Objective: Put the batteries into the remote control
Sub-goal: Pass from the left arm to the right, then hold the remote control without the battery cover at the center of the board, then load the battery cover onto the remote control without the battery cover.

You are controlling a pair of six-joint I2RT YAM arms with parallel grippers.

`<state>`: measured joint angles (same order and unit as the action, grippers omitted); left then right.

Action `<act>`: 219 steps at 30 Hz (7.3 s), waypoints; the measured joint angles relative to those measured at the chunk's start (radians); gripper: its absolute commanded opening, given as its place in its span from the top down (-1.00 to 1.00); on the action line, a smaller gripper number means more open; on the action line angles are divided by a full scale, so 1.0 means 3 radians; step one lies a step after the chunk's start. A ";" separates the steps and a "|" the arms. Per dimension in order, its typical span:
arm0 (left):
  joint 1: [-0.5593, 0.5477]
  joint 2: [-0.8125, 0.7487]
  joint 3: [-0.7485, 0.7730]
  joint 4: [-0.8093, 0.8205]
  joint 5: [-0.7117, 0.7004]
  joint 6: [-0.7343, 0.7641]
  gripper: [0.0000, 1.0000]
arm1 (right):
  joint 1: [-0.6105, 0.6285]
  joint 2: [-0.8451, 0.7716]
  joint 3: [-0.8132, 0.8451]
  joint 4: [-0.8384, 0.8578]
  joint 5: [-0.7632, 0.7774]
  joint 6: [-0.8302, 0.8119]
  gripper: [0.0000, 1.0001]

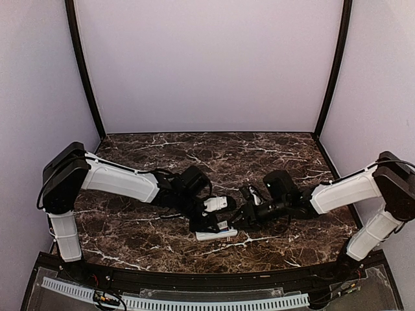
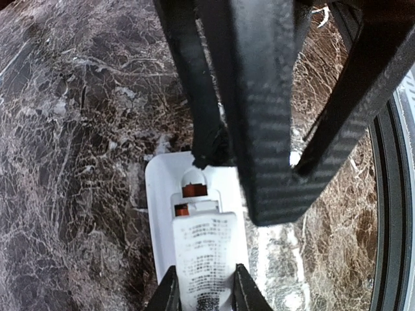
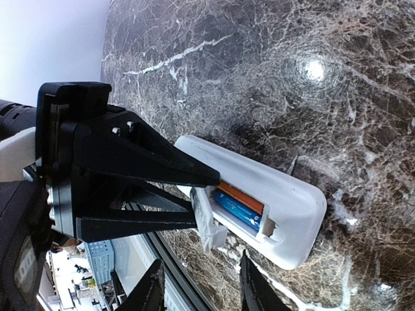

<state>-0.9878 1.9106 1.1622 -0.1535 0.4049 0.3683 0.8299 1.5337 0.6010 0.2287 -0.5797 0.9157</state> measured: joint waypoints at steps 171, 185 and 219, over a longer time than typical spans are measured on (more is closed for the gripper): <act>-0.0188 -0.0430 -0.0783 0.0252 -0.0427 -0.0417 0.61 | -0.0142 0.0357 0.0521 -0.0610 -0.0455 -0.0206 1.00; -0.0189 -0.0423 -0.0771 0.0235 -0.0427 -0.0420 0.71 | -0.0142 0.0343 0.0295 -0.0327 -0.0453 -0.0033 1.00; -0.0188 -0.0416 -0.0752 0.0209 -0.0427 -0.0421 0.71 | -0.0122 0.0354 0.0205 -0.0186 -0.0487 0.0134 1.00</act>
<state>-1.0443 1.7859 0.9367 -0.0910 0.2768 0.2420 0.7933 1.6398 0.6624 0.1730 -0.7258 0.9558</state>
